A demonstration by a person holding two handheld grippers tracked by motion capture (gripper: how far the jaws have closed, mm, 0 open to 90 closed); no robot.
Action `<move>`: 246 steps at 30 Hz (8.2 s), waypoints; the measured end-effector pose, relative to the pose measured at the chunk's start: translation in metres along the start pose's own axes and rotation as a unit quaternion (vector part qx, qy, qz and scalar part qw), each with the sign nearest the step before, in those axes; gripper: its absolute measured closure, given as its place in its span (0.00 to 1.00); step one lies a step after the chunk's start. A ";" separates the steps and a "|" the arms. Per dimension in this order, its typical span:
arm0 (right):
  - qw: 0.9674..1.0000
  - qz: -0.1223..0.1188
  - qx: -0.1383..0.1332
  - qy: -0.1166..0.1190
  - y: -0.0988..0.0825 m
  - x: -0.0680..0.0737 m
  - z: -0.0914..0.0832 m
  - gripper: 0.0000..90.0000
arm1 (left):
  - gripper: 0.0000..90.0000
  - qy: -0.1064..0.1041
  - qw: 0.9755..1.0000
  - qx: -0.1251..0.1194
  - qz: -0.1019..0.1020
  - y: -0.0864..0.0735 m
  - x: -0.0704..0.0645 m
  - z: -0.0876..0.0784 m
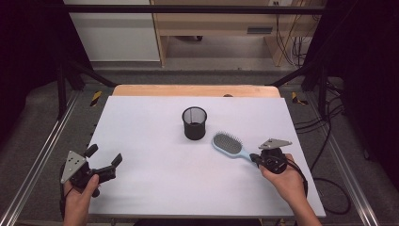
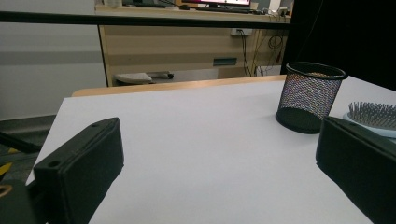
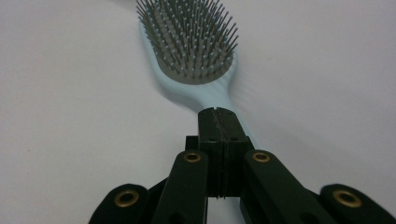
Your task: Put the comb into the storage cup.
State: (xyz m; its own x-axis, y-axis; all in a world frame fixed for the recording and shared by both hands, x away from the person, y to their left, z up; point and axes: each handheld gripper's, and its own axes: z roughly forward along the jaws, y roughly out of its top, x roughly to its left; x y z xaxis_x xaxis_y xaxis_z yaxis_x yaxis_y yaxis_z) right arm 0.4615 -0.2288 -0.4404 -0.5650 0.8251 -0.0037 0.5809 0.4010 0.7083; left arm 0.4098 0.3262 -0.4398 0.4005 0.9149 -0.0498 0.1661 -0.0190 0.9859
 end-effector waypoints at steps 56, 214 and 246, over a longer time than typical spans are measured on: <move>0.978 -0.088 0.184 0.052 0.058 -0.014 0.055 0.14 | 0.01 -0.005 1.000 0.007 0.005 -0.001 -0.002 0.002; 0.938 -0.185 0.282 0.079 0.067 -0.011 0.074 0.77 | 0.01 -0.003 1.000 0.013 0.009 -0.002 -0.002 0.004; 0.967 -0.154 0.199 0.037 0.076 -0.022 0.046 0.78 | 0.01 -0.001 1.000 0.016 0.009 -0.002 -0.001 0.004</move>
State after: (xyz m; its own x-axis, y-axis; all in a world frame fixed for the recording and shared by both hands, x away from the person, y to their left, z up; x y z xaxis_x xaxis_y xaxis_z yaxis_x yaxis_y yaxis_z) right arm 0.5451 -0.1979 -0.4190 -0.7789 0.6175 -0.1097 0.5498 0.7565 0.3541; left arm 0.4125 0.3238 -0.4427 0.4054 0.9136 -0.0317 0.1870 -0.0489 0.9811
